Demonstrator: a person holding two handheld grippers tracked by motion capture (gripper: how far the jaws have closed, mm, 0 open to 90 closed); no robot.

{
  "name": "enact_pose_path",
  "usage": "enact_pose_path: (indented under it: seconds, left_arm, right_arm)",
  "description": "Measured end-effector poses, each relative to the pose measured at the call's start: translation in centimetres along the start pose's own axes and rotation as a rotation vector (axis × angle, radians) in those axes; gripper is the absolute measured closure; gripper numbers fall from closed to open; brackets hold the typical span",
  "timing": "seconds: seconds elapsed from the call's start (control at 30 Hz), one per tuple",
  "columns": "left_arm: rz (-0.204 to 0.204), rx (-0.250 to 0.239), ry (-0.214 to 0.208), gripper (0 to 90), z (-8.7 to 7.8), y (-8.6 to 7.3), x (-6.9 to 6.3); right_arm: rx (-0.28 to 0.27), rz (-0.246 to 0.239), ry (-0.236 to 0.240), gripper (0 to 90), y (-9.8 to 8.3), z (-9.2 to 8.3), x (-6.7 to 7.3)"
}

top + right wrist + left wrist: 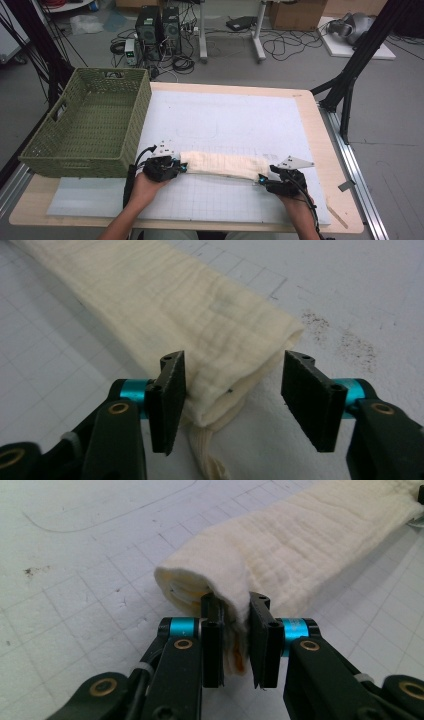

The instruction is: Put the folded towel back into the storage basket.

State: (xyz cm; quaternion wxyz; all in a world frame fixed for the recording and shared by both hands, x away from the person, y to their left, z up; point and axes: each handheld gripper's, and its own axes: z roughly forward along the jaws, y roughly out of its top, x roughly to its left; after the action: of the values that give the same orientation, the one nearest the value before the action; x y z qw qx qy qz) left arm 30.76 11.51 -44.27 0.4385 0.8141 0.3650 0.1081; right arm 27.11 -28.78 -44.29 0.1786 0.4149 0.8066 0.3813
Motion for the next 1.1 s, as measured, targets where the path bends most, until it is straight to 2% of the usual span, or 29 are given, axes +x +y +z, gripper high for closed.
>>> enact_pose_path:
  seconds: [0.13,0.33,0.37,0.53,0.63,0.8,1.1]
  left_arm:
    - [0.000,0.001,0.003,77.6,0.0,0.0,0.0]
    - [0.004,0.013,0.007,77.5,0.1,-0.1,0.0]
    - [0.006,0.015,0.007,77.6,0.2,-0.1,0.0]
    - [0.008,0.018,0.010,77.6,0.3,-0.1,0.0]
    - [0.013,0.021,0.016,77.8,0.3,-0.1,-0.1]
    - [0.019,-0.024,0.012,78.5,-0.3,0.2,-0.1]
    - [0.008,-0.125,-0.014,78.9,-1.8,1.1,-0.3]
  right_arm:
    - [0.032,0.038,0.033,43.6,-0.3,0.3,0.1]
    - [0.033,0.037,0.035,44.3,-0.5,0.5,0.3]
    - [0.034,0.034,0.036,46.2,-0.4,0.5,0.3]
    - [0.037,0.010,0.077,69.8,-0.2,0.4,0.9]
    - [0.042,0.006,0.086,75.8,-0.1,0.5,1.1]
    - [0.049,0.005,0.079,78.0,0.2,0.3,0.9]
    - [-0.007,0.025,0.082,78.0,0.7,-0.6,0.5]
